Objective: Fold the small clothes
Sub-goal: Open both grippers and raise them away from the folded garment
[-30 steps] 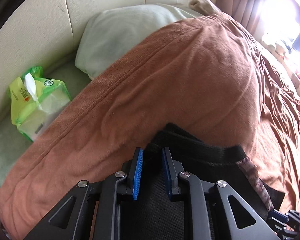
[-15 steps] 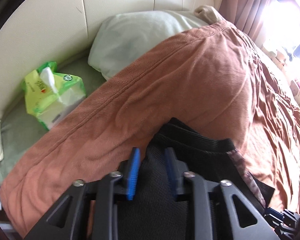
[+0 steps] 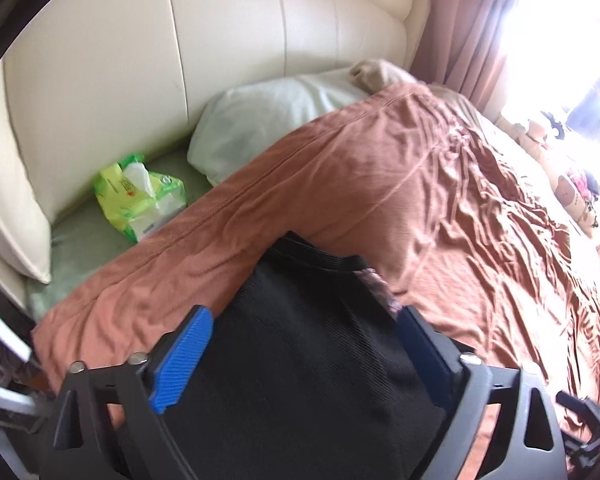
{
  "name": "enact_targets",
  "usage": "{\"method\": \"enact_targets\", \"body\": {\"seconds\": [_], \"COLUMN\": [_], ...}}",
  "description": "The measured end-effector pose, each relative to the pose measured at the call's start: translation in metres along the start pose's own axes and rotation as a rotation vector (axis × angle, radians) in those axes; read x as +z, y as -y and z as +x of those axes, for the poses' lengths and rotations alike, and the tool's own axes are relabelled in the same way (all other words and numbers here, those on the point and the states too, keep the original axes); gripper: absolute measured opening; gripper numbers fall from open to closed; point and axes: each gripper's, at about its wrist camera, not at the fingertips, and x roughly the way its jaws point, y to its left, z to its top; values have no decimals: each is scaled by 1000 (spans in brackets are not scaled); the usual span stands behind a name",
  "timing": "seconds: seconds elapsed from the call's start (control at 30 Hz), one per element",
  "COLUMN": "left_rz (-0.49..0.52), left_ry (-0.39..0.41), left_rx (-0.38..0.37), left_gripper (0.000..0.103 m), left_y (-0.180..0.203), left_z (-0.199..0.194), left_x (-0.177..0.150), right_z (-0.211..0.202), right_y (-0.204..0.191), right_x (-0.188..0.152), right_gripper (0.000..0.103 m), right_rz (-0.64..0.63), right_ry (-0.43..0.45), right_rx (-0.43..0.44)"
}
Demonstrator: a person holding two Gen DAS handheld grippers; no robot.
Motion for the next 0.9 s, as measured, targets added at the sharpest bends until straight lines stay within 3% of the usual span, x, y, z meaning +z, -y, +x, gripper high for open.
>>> {"method": "enact_targets", "body": {"seconds": [0.3, 0.47, 0.9], "left_rz": [32, 110, 223], "left_ry": [68, 94, 140], "left_rx": [-48, -80, -166], "left_gripper": [102, 102, 103], "left_y": [44, 84, 160], "left_z": [-91, -138, -232], "left_x": [-25, -46, -99], "right_z": [-111, -162, -289], "right_y": [5, 11, 22], "right_x": [-30, -53, -109], "right_gripper": [103, 103, 103], "right_rz": [13, 23, 25], "right_ry": [95, 134, 248], "right_rx": [-23, -30, -56]}}
